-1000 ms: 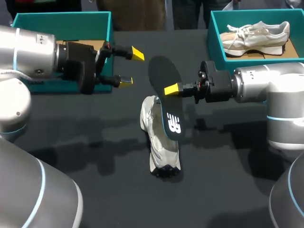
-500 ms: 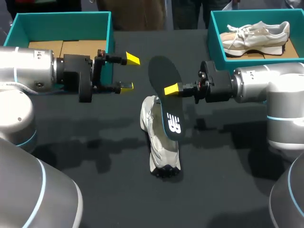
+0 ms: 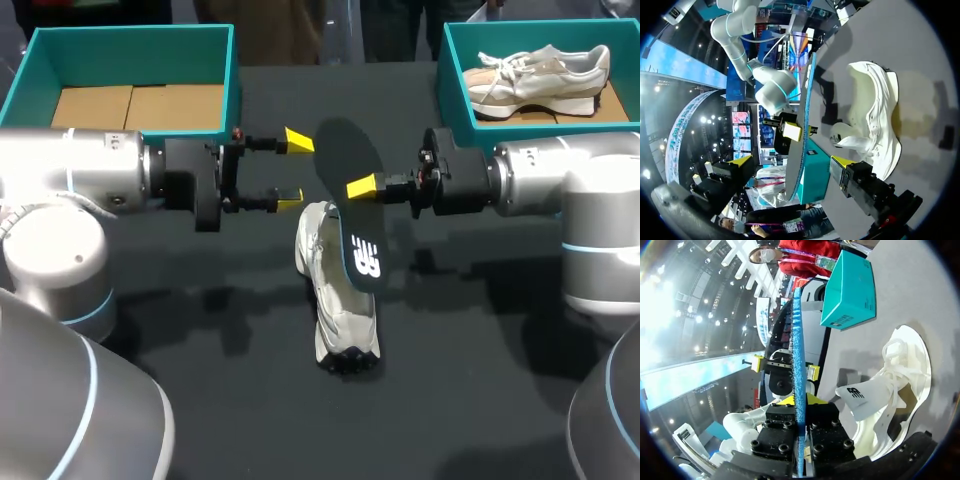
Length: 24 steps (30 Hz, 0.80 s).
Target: Take the shoe out of the shoebox, open the shoe tongue, remove and reinsert the insole, then place the shoe into the shoebox
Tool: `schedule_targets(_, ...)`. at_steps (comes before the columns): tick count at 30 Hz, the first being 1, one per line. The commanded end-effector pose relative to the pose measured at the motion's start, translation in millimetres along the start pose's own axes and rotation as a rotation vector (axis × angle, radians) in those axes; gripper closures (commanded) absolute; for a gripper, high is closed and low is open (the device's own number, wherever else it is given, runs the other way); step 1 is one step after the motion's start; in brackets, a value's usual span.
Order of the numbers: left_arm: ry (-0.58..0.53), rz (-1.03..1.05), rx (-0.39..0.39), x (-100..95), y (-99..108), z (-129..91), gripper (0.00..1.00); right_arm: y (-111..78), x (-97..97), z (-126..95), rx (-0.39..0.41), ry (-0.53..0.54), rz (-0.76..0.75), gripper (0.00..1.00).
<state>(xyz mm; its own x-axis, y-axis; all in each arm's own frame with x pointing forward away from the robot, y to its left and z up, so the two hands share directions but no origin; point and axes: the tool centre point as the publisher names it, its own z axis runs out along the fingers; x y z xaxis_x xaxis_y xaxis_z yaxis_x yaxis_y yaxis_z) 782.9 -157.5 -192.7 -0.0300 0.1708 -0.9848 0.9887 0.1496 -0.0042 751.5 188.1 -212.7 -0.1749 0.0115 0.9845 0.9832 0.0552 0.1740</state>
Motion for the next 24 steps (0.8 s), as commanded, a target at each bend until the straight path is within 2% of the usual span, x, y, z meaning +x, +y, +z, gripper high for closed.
schedule_targets(1, -0.024, -0.001, -0.012, 5.5, 4, 19, 0.0, -3.1, 10.4, 3, -0.027, -0.026, 0.013, 1.0)
schedule_targets(6, -0.041, -0.005, -0.03, 8.8, 12, 30, 0.0, -0.7, 13.2, 8, -0.034, -0.029, 0.028, 1.0)
schedule_targets(9, -0.05, -0.01, -0.037, 11.1, 18, 35, 0.08, 0.2, 14.2, 13, -0.032, -0.021, 0.037, 1.0)
schedule_targets(14, -0.06, -0.011, -0.043, 12.5, 23, 43, 0.35, -0.9, 12.4, 17, -0.042, -0.016, 0.062, 1.0)
schedule_targets(18, -0.07, -0.01, -0.037, 11.1, 20, 46, 0.45, -2.5, 9.8, 16, -0.07, -0.021, 0.083, 1.0)
schedule_targets(24, -0.079, -0.009, -0.034, 10.6, 18, 46, 0.53, -3.1, 8.7, 15, -0.082, -0.023, 0.089, 1.0)
